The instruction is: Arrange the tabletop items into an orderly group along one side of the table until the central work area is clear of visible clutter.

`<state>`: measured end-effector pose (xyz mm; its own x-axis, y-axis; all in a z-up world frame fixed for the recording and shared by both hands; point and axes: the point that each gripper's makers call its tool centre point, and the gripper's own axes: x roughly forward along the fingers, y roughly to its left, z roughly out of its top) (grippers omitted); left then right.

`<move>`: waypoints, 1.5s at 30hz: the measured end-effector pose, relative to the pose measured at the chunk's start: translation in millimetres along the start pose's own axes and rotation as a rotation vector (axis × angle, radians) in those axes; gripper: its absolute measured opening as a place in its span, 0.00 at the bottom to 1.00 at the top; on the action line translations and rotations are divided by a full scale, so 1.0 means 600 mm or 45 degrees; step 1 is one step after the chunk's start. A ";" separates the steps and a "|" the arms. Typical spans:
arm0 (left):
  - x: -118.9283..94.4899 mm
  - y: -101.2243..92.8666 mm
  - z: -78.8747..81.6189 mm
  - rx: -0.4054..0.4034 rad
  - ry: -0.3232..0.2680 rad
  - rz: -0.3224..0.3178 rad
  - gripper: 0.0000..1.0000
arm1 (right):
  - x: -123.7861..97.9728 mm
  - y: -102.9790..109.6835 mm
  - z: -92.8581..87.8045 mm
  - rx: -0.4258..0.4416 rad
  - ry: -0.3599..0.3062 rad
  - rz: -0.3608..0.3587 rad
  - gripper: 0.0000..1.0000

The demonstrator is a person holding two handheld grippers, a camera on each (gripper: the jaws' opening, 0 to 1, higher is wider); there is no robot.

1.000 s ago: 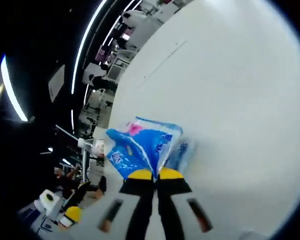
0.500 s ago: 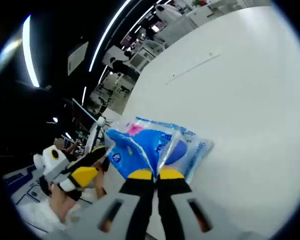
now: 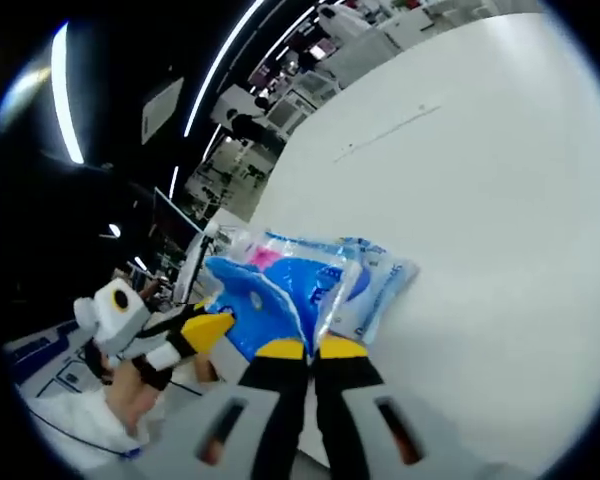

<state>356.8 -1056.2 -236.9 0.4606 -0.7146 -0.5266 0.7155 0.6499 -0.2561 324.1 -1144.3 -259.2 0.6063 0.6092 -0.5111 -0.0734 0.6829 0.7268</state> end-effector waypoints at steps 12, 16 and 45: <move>0.012 -0.030 0.017 -0.201 -0.098 -0.014 0.00 | -0.034 -0.007 0.019 -0.097 -0.079 0.020 0.02; 0.011 -0.036 0.038 -0.322 -0.178 -0.034 0.00 | -0.049 -0.015 0.031 -0.080 -0.129 0.043 0.15; 0.097 -0.092 0.039 -0.482 -0.226 0.025 0.00 | -0.117 -0.085 0.079 -0.058 -0.280 -0.014 0.00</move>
<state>356.4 -1139.6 -234.8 0.5793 -0.7130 -0.3951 0.4774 0.6896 -0.5446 322.5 -1240.9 -238.5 0.7651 0.5022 -0.4030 -0.0982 0.7096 0.6978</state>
